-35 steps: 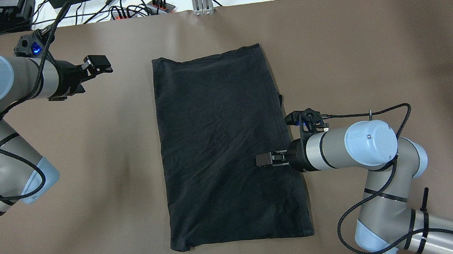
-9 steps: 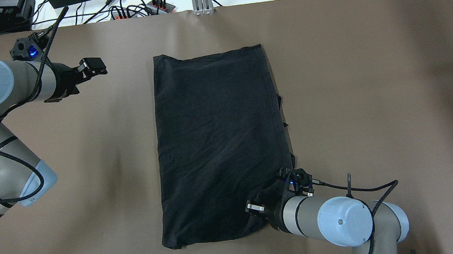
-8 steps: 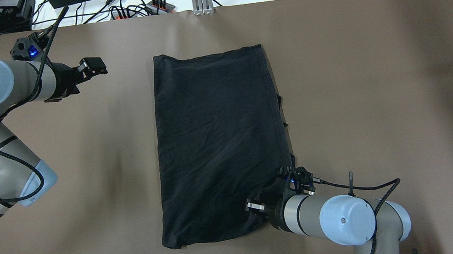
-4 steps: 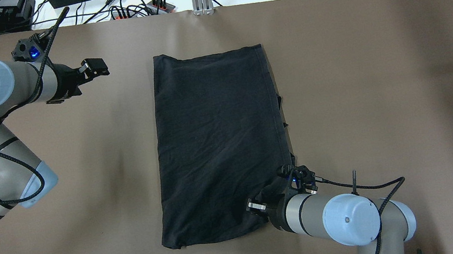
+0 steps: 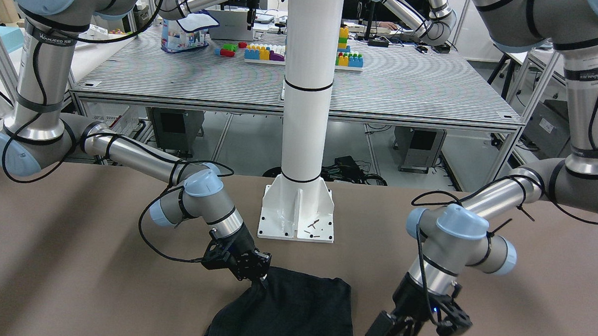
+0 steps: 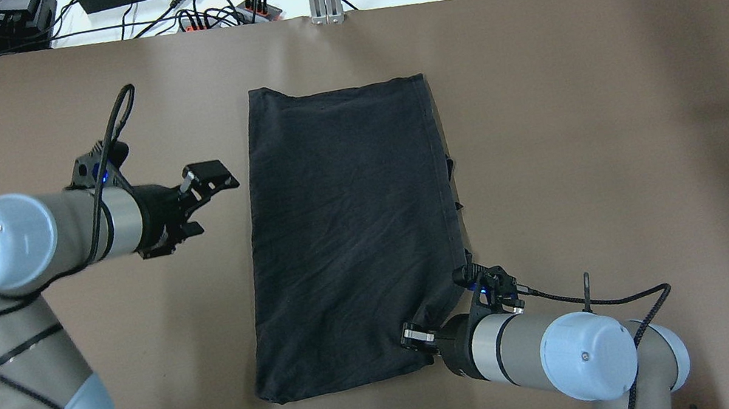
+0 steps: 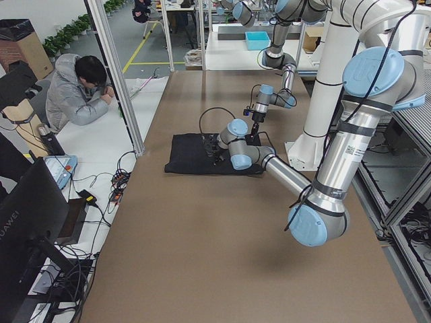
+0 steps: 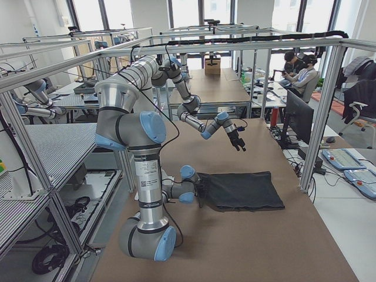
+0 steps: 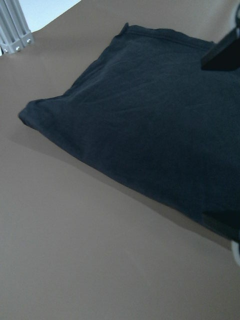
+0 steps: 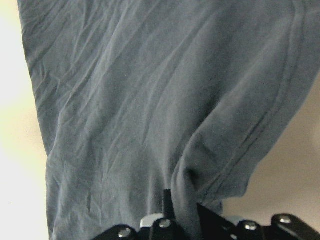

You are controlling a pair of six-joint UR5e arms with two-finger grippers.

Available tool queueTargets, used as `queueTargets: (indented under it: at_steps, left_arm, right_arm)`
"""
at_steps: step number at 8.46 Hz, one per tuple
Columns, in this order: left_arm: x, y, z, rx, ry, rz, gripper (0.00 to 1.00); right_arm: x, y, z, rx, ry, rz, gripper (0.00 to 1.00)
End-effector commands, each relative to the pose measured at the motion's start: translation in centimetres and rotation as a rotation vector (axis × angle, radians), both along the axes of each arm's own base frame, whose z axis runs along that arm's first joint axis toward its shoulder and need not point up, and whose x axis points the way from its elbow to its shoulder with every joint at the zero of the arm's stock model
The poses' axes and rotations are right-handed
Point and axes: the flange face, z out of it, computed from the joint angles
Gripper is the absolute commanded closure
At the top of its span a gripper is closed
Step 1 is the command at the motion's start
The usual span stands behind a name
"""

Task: Fold clothes
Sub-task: 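Lower the left gripper to the shirt corner nearest it and the robot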

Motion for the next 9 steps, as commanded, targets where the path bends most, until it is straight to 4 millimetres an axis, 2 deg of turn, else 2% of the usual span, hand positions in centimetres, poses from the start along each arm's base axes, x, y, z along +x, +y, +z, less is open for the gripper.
queueTargets:
  at_steps: [1,2,4,6,9]
  left_arm:
    - [1.2,11.7,1.5,-0.041,0.05,0.044,0.0]
    - [3.4,15.3,2.2,0.015,0.118,0.037,0.0]
    - [5.8,19.4,4.4,0.028,0.093,0.045,0.0]
    - [8.4,21.1,7.1,0.027,0.035,0.044,0.0]
    - [10.6,22.7,8.0,0.033,0.008,0.051,0.0]
  right_arm:
    - [0.7,0.4,-0.6,0.004,-0.016,-0.006,1.0]
    - [0.7,0.3,-0.5,0.006,-0.014,-0.004,1.0]
    - [0.6,0.4,-0.5,0.006,-0.012,-0.002,1.0]
    - [0.4,0.5,-0.5,0.008,-0.012,-0.003,1.0]
    - [0.4,0.4,-0.4,0.008,-0.01,-0.001,1.0]
